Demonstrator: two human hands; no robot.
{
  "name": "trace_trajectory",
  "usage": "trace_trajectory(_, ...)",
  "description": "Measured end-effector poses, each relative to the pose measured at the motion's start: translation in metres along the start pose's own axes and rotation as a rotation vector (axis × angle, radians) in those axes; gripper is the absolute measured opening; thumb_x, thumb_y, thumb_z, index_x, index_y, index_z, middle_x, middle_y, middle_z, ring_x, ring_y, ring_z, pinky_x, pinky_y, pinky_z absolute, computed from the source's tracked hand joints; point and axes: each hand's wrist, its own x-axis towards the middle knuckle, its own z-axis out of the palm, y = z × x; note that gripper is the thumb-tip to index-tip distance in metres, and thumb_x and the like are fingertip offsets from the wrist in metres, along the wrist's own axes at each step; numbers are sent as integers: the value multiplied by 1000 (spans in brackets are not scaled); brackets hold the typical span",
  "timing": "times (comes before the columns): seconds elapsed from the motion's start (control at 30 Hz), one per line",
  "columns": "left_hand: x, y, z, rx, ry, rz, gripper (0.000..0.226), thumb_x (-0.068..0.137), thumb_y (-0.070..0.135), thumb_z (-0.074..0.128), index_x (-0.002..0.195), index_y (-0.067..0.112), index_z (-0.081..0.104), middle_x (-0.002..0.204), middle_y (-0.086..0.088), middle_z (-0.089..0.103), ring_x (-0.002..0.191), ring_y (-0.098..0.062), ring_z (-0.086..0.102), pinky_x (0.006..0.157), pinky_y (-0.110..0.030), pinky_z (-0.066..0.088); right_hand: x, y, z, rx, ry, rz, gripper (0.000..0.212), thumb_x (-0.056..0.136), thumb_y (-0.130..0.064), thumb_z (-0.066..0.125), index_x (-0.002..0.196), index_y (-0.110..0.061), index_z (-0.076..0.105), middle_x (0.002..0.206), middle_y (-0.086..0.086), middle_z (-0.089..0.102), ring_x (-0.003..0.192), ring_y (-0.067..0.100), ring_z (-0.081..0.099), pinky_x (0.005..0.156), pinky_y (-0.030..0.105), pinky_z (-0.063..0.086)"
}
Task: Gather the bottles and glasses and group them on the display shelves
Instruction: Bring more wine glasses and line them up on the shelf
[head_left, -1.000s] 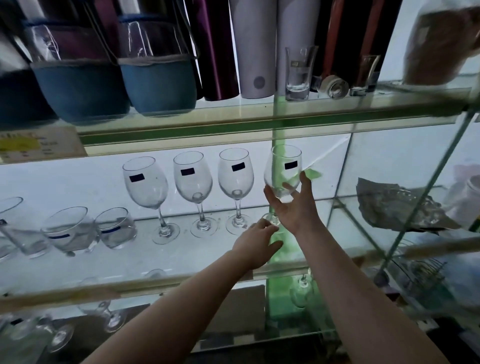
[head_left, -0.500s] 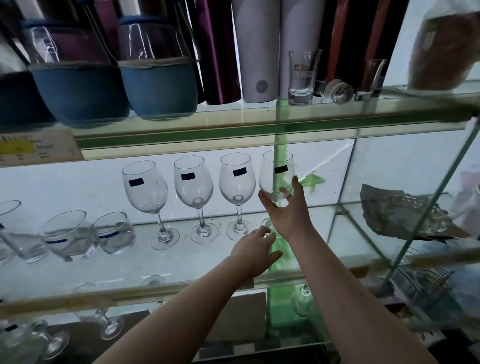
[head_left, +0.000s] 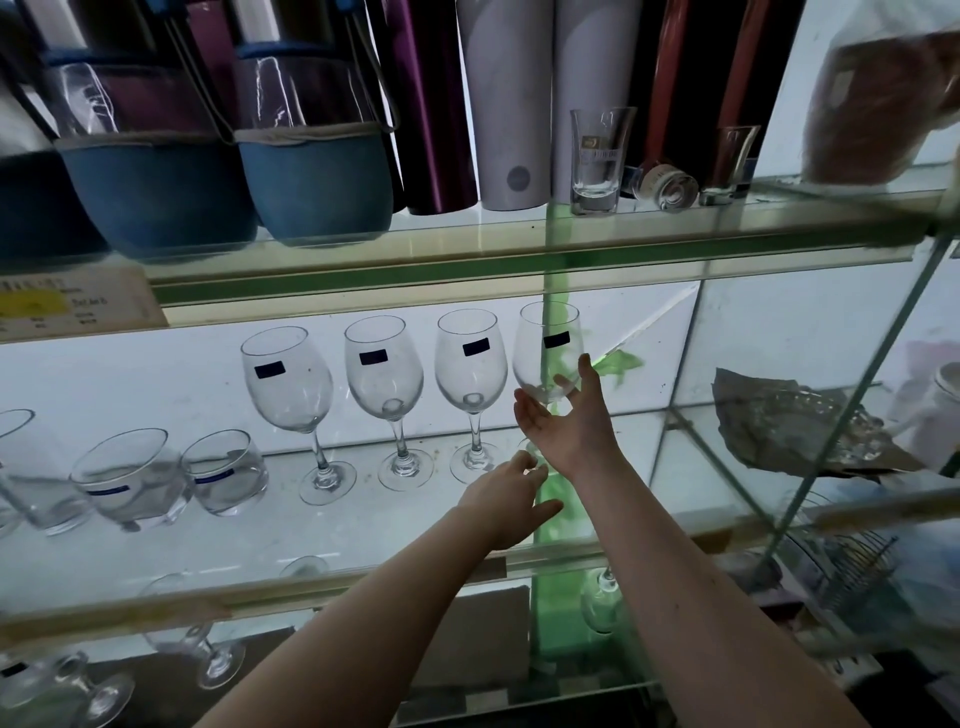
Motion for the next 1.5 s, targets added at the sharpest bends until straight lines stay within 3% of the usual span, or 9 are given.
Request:
trace_trajectory(0.13,3,2,1,26,-26,-10,60,96,47,40,146,17,29,148,-6,28,130,-28,38,103,-39,35,-3,-3,0,-11,-2,30,47,87,-49,57,121,-19,44,114,26,54,97,34,59,88,40,50)
trace_trajectory(0.27,-1,6,2,55,-17,-23,67,95,50,40,149,16,20,154,-11,20,139,-29,24,114,-38,16,-16,-3,-5,-53,58,17,57,93,-47,49,138,-16,30,134,31,43,110,41,56,92,47,46)
trace_trajectory(0.43,-15,17,-12,-45,140,3,66,94,49,44,147,15,25,153,-9,25,139,-27,28,113,-38,22,-39,-6,-4,-23,126,-70,51,96,-43,45,133,-10,34,130,31,46,88,36,61,90,46,46)
trace_trajectory(0.6,-46,20,-36,-110,282,55,48,95,40,46,138,20,42,142,-1,43,130,-21,40,105,-35,32,-75,-6,7,21,160,-105,40,96,-42,45,118,-9,40,122,27,48,86,33,59,88,45,48)
trace_trajectory(0.87,-93,35,-63,-523,451,-12,35,92,32,53,127,26,52,129,4,54,115,-17,53,91,-35,46,-138,-2,25,29,184,-176,30,97,-40,43,98,-11,50,120,24,52,84,30,60,75,42,51)
trace_trajectory(1.2,-135,65,-84,-900,642,-58,26,92,21,56,118,21,56,119,6,59,106,-12,56,88,-29,46,-186,-4,26,-102,99,-175,33,98,-39,41,111,-13,55,119,18,59,92,28,63,75,39,51)
trace_trajectory(1.4,-158,104,-81,-1103,728,-148,24,93,13,54,117,17,57,110,10,60,94,-2,56,75,-5,42,-212,-10,0,-202,28,-92,28,98,-36,41,106,-16,59,102,8,65,89,23,64,74,35,51)
trace_trajectory(1.5,-170,120,-70,-1133,724,-185,25,93,11,53,117,14,57,109,9,60,89,4,56,70,-3,42,-224,-12,-15,-233,5,-63,30,98,-35,40,111,-16,59,100,5,68,89,21,65,77,33,51)
